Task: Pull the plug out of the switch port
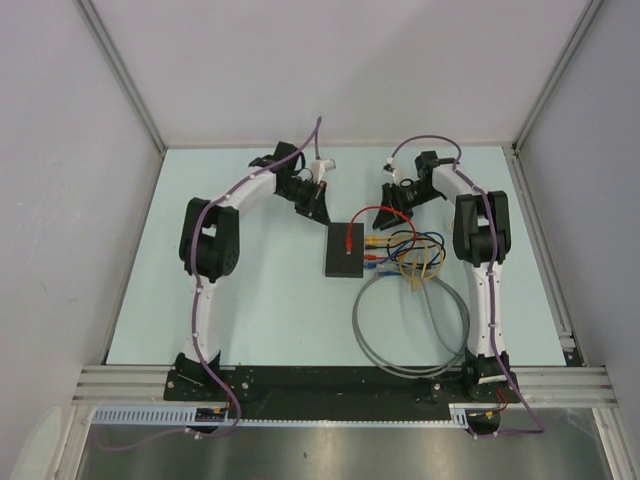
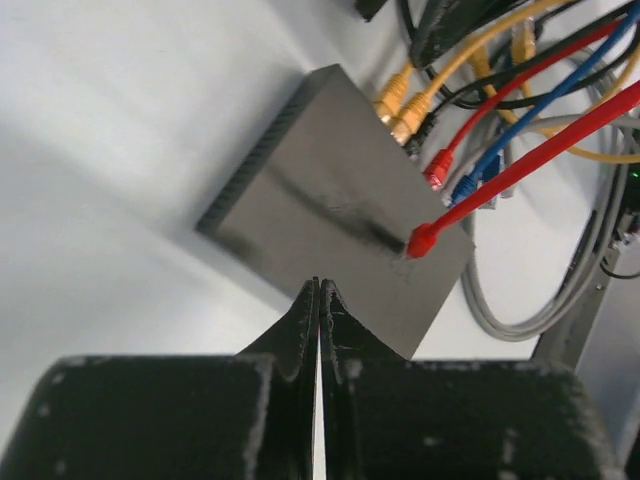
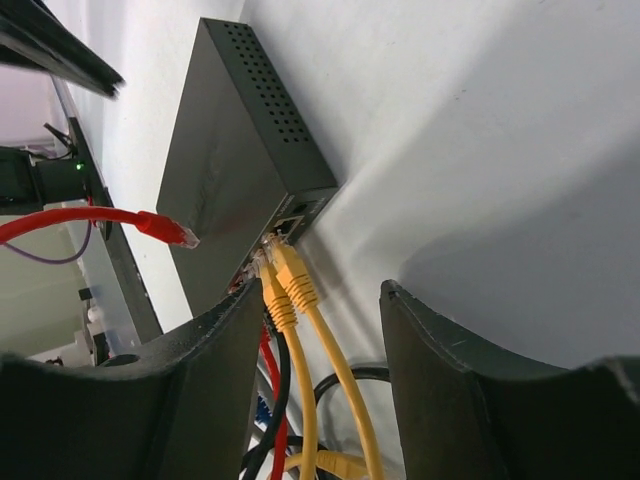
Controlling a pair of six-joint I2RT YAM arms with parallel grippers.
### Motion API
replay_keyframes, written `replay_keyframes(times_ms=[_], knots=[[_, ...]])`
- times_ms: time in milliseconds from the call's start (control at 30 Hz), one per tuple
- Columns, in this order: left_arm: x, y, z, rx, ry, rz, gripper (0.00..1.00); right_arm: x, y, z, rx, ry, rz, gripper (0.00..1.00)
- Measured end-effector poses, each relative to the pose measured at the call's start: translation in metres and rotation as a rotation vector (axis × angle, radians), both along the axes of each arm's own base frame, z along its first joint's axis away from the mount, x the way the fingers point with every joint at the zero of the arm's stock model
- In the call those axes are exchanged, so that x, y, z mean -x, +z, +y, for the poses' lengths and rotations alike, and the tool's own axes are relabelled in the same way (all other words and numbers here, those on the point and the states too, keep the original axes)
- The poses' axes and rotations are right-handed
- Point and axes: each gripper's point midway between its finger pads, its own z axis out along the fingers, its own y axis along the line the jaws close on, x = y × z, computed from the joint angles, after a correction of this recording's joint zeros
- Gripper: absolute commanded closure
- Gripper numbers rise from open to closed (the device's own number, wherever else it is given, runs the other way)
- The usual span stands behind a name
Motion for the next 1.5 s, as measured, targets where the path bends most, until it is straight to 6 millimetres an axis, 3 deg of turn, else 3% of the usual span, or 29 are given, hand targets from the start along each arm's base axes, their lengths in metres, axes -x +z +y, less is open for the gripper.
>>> replay_keyframes(times_ms=[267, 733, 933, 1500], knots=[[0.025, -0.037, -0.025, -0.007, -0.048, 0.124, 1.00, 0.009, -0.002, 0.009, -0.009, 0.030, 0.020, 0.50], [0.025, -0.039, -0.026, -0.031, -0.010, 0.149, 1.00, 0.019, -0.010, 0.015, -0.011, 0.061, 0.053, 0.57], [0.025, -0.039, -0.026, -0.032, -0.010, 0.149, 1.00, 0.030, -0.011, 0.024, -0.028, 0.095, 0.084, 0.56], [0.025, -0.039, -0.026, -0.033, -0.010, 0.149, 1.00, 0.028, -0.012, 0.031, -0.035, 0.100, 0.090, 0.57]])
